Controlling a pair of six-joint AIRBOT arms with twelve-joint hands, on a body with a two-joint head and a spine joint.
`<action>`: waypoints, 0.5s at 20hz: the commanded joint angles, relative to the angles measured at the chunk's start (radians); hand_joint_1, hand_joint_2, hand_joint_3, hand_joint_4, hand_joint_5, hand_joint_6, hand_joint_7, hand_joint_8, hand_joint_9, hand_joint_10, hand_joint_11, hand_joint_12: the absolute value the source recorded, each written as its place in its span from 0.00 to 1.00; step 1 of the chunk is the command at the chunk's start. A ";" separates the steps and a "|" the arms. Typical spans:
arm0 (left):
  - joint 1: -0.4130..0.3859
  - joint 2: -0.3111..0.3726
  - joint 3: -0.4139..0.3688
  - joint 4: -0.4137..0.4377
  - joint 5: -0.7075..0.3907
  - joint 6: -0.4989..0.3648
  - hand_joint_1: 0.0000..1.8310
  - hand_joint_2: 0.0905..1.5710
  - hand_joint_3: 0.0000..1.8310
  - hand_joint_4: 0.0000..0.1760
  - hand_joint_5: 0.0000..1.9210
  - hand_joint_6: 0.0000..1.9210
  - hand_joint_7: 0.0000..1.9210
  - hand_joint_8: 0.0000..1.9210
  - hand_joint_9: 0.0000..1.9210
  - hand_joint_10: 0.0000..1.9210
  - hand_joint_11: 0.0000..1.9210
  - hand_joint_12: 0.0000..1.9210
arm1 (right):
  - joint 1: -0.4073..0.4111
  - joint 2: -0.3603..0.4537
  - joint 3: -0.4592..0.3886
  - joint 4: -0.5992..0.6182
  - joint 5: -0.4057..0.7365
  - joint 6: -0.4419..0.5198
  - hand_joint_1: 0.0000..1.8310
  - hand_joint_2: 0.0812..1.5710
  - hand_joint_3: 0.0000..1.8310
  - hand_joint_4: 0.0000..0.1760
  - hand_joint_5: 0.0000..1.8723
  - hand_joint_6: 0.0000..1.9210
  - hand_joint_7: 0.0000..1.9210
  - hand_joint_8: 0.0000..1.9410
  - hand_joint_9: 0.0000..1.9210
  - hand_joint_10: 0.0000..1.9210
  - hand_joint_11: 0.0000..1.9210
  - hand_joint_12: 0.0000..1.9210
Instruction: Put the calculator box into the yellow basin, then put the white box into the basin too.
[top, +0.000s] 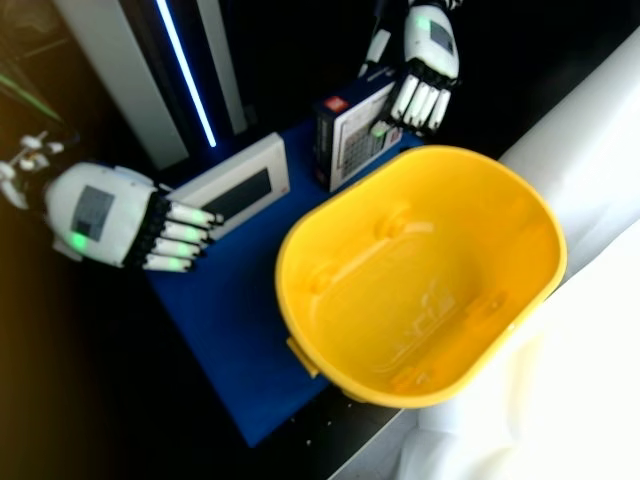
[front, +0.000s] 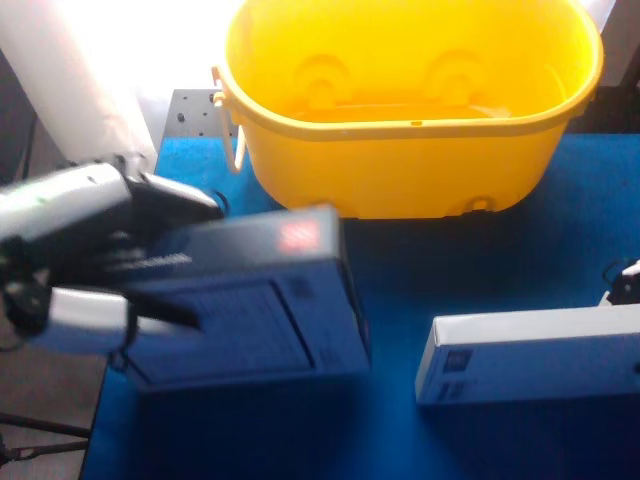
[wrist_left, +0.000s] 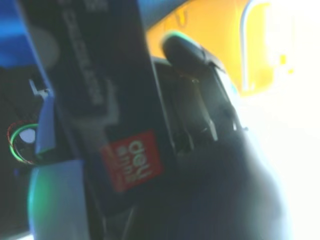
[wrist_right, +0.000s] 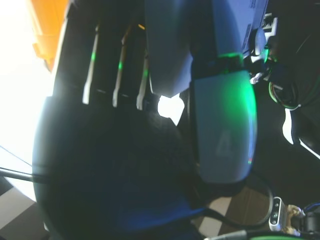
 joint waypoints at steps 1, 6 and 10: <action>-0.011 0.015 -0.012 -0.012 -0.207 -0.017 0.74 0.76 0.00 0.00 0.37 0.66 0.40 0.69 0.41 0.75 0.34 0.79 | 0.013 0.006 0.003 -0.005 -0.142 0.018 0.75 0.70 0.00 0.00 0.49 0.58 0.49 0.48 0.49 0.63 0.43 0.73; -0.013 0.060 -0.038 -0.023 -0.408 -0.016 0.74 0.74 0.00 0.00 0.39 0.60 0.41 0.65 0.44 0.74 0.40 0.78 | 0.014 0.007 0.006 0.000 -0.147 0.020 0.75 0.68 0.00 0.00 0.51 0.55 0.52 0.44 0.51 0.61 0.43 0.71; -0.055 0.055 -0.030 -0.047 -0.552 0.016 0.74 0.73 0.00 0.00 0.41 0.63 0.46 0.59 0.41 0.72 0.34 0.82 | 0.013 0.004 0.011 0.011 -0.145 0.020 0.75 0.68 0.00 0.00 0.52 0.53 0.52 0.43 0.50 0.63 0.43 0.74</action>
